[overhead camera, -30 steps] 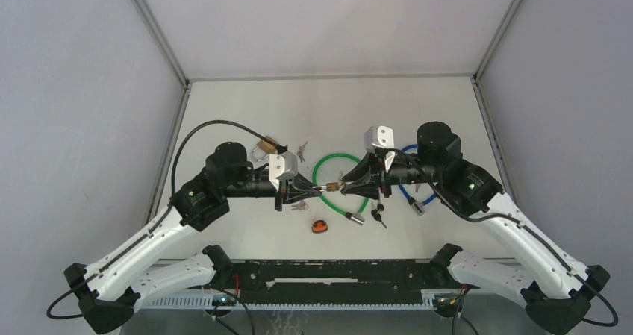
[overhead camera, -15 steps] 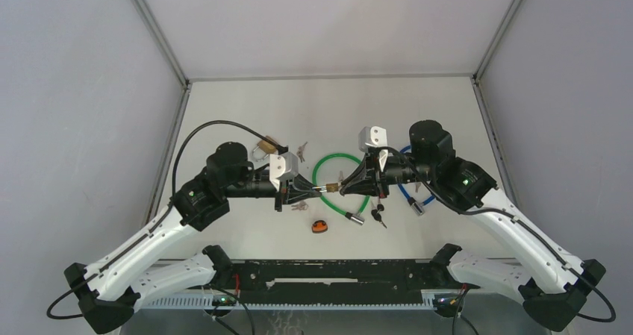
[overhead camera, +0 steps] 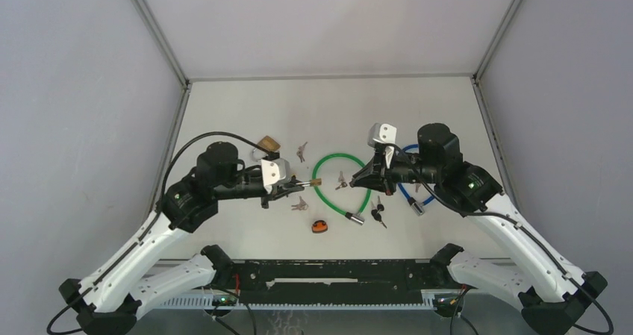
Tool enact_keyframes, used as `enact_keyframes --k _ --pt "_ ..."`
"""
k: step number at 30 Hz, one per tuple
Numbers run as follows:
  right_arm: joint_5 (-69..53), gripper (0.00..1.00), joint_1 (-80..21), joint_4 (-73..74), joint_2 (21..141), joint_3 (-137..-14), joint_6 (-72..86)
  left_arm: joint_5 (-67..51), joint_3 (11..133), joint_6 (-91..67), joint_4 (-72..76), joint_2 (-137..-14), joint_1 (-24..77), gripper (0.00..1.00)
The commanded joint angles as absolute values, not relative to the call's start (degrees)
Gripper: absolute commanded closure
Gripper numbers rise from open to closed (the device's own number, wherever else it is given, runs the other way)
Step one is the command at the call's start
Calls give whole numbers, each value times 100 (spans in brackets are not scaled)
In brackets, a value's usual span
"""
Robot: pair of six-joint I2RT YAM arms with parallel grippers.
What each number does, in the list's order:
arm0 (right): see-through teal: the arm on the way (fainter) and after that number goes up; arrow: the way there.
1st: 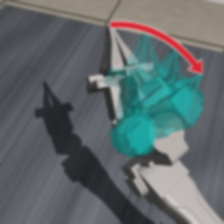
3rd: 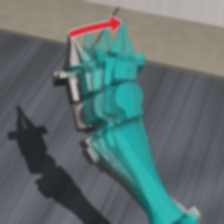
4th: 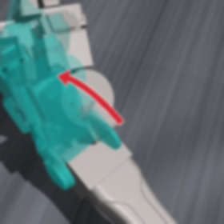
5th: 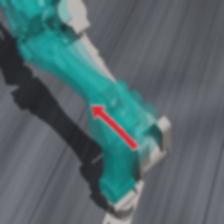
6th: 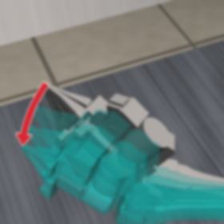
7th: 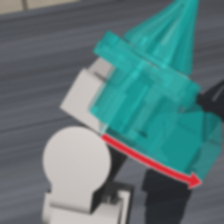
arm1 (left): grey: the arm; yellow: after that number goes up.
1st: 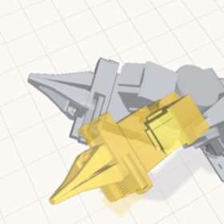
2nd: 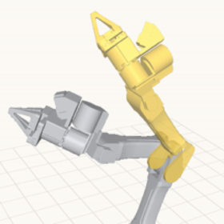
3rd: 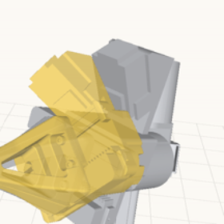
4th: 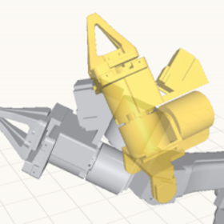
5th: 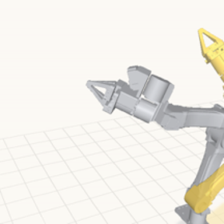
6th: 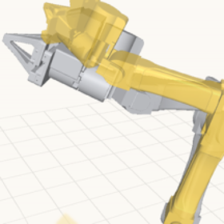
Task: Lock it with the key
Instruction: Lock the lock.
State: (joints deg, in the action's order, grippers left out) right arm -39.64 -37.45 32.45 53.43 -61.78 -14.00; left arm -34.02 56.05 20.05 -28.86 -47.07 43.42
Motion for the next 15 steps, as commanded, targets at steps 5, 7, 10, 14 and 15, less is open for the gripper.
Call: enact_keyframes --k 5,7,10,14,15 --pt "-4062 100 -3535 2230 5247 -5524 -754 -2514 5635 3098 -4156 -4355 3849 100" --pt "-4142 100 -3714 1671 5401 -5267 -364 -2138 5083 3929 -4685 -4319 3480 100" --pt "-4033 100 -4283 864 5938 -5011 101 -1794 4106 5747 -5282 -4215 2658 100" --pt "-3686 100 -5026 -337 7075 -4983 918 -1664 3354 7227 -5901 -4470 2000 100" --pt "-3667 100 -5176 -656 7397 -4983 1128 -1738 3289 7349 -5961 -4602 1920 100"
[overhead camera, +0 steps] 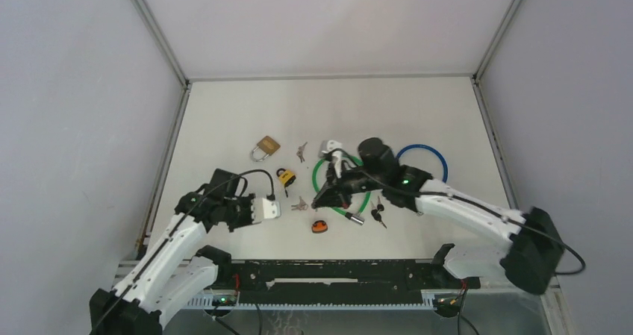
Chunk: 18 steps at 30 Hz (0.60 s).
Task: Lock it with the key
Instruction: Lock the lock, then place the lock at the center of the board.
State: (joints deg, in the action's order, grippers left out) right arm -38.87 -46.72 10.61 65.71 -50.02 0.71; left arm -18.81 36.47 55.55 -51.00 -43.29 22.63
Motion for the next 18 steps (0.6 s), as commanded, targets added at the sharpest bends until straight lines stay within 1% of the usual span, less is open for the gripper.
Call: enact_keyframes --k 1,4,6,10,11,12,13,14,18 --pt "-3627 100 -5244 -972 7686 -4977 1392 -1787 3235 7435 -5982 -4753 1885 100" --pt "-3743 100 -5435 -2149 8611 -4992 2233 -1663 3046 7649 -5701 -5279 1815 100" --pt "-3809 100 -5529 -2664 9250 -5159 2688 -1600 2868 8041 -5539 -5420 1698 100" --pt "-3776 100 -5581 -3244 10258 -5390 3478 -1289 2474 8556 -5260 -5432 1579 100" --pt "-3790 100 -5592 -3247 10558 -5509 3620 -1240 2441 8567 -5219 -5466 1566 98" --pt "-3796 100 -5610 -3155 10774 -5688 3706 -1219 2435 8561 -5174 -5470 1565 89" --pt "-3792 100 -5638 -3030 10986 -5880 3765 -1212 2435 8523 -5108 -5436 1564 73" --pt "-3770 100 -5676 -2919 11162 -6052 3804 -1206 2441 8483 -5043 -5367 1564 61" --pt "-3701 100 -5828 -2496 11713 -6661 3852 -1043 2471 8493 -5045 -5075 1564 35"
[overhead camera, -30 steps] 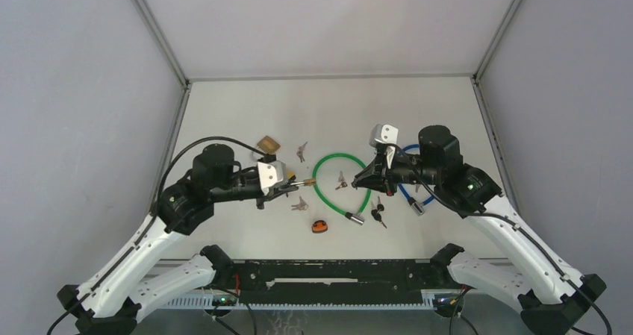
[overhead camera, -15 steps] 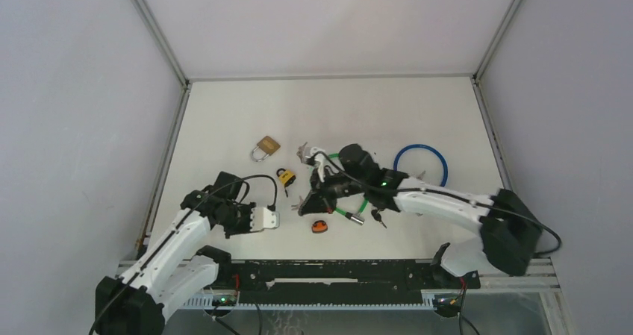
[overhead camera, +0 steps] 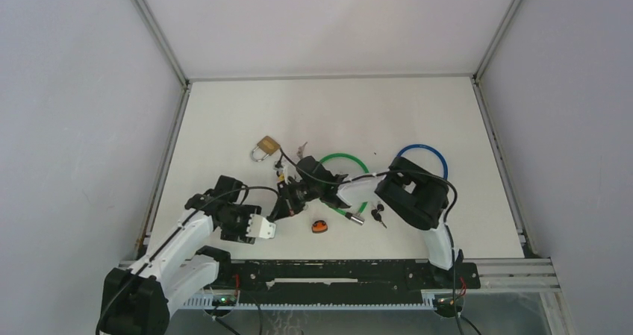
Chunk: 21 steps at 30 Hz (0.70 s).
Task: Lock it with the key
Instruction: Place the lock at the center of the board, then place the key at the center of the board.
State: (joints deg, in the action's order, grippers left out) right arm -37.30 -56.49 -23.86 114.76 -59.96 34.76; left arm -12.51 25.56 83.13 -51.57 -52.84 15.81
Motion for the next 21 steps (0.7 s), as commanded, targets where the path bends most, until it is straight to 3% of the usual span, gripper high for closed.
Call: enact_keyframes --k 1,3,7,12,15,16,21 --pt "-3694 100 -5829 -2338 11837 -6822 3889 -1011 2498 8548 -5147 -4994 1564 33" --pt "-3703 100 -5832 -2046 12066 -7096 3964 -963 2549 8625 -5254 -4807 1557 26" --pt "-3797 99 -5903 -1380 12386 -7696 3854 -951 2725 8552 -5433 -4370 1547 20" --pt "-3883 83 -6008 -732 12665 -8223 3623 -1305 3269 7398 -5427 -4007 1491 20" --pt "-3825 72 -6028 -561 12700 -8358 3541 -1442 3416 5624 -4585 -3700 1414 20" --pt "-3785 65 -6030 -528 12697 -8377 3523 -1391 3386 4943 -4235 -3539 1363 20" --pt "-3621 9 -5987 -309 12488 -8504 3302 -533 3089 2343 -2935 -2615 1314 15"
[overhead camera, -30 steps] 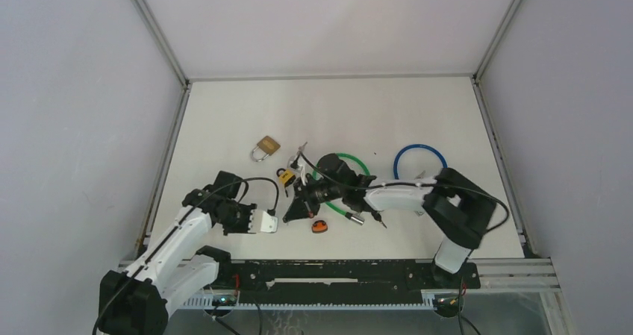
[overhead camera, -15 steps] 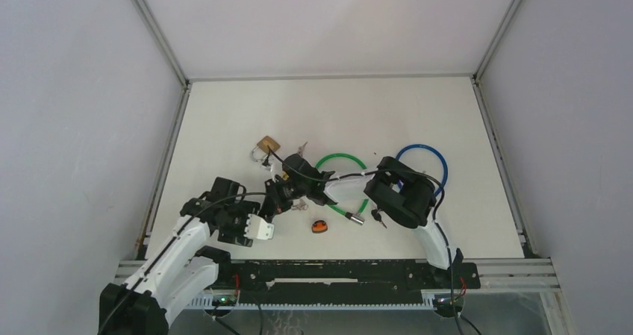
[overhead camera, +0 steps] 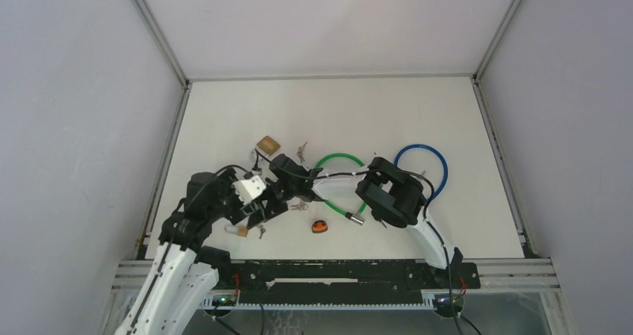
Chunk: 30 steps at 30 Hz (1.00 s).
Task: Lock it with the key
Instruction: Place the key at the center of the board, then reset both arms
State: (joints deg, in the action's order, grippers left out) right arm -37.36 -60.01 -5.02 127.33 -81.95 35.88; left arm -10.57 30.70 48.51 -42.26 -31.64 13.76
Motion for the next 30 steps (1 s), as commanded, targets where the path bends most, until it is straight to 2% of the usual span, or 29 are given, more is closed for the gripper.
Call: enact_keyframes --k 1,4,8,13,18,22,26,30 --pt "-3554 2 -5940 -229 12368 -8534 3200 -223 3053 1902 -2744 -2478 1306 14" --pt "-3390 1 -5744 108 11818 -8656 2876 511 2883 1043 -2064 -2195 1018 10" --pt "-3393 1 -5214 238 10873 -8516 2606 1439 2240 739 -1038 -1881 527 6" --pt "-2800 1 -3990 617 9148 -7555 2005 2095 1738 757 -226 -1759 131 0" --pt "-2079 1 -2238 760 7251 -5722 1836 1914 1477 760 -76 -1743 45 0" --pt "-576 1 -919 468 5660 -4120 2022 1429 1336 904 -46 -1914 26 0" --pt "964 0 -434 56 4433 -2729 2512 1258 1264 925 -53 -2035 18 0" --pt "1926 1 -404 -294 3705 -1767 2646 1050 1215 977 -72 -2049 18 0"
